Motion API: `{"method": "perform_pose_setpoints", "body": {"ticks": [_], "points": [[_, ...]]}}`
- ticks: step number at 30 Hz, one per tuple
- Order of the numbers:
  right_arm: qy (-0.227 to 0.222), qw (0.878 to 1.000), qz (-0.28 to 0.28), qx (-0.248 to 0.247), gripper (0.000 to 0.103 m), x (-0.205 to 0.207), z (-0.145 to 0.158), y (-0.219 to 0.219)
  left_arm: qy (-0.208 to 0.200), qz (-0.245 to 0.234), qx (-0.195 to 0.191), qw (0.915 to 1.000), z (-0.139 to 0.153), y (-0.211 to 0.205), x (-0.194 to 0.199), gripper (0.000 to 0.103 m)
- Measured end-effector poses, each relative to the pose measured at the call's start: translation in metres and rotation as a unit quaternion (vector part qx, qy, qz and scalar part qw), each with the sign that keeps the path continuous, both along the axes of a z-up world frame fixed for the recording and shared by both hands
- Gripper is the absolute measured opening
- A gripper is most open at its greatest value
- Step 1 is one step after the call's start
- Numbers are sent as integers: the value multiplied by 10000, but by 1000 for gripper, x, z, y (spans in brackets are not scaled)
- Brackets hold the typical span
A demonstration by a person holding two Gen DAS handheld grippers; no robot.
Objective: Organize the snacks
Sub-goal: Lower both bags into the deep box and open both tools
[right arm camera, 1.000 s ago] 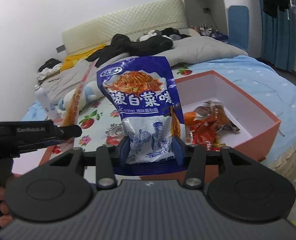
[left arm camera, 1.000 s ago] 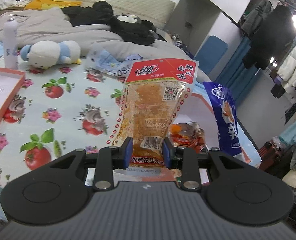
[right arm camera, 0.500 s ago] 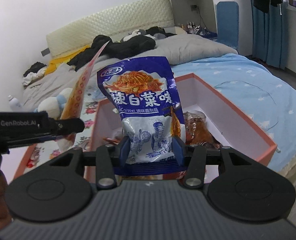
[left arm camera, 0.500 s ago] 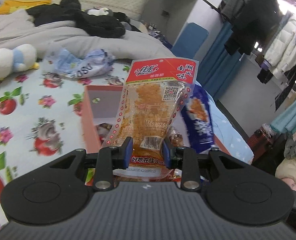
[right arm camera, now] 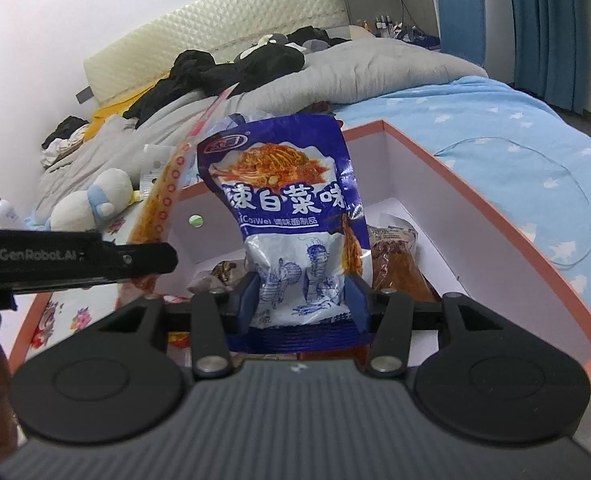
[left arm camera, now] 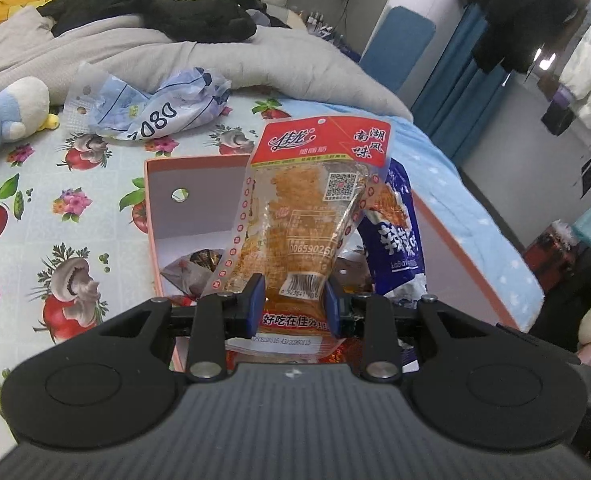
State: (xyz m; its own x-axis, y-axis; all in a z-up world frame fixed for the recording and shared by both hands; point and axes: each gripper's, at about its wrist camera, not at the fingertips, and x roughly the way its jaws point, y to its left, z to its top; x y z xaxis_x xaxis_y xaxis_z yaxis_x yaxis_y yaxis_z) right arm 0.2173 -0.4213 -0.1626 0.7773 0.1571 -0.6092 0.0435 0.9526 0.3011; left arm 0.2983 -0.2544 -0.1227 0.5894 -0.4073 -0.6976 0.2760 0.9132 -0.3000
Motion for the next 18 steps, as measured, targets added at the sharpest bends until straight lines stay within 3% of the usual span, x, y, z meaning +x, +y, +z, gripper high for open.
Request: {"method": "perform_pose_setpoints", "body": {"ticks": [7,10,14,18], "points": [[204,9996,78,158,54,6,-9,-5,34,31,101,9999,-7,-3,11,38],[172,9998,38,50,57,2,-3,-6,47,-38,256,9997,-4,-5,6,47],[65,10000,-59,-4,64,-6,10,-7,-56,-71,280,9996,9,2,-4,57],[-153,9998,-94,-2,64,-22,31,-6,-239,-113,194,9995,33,15,-18,57]]}}
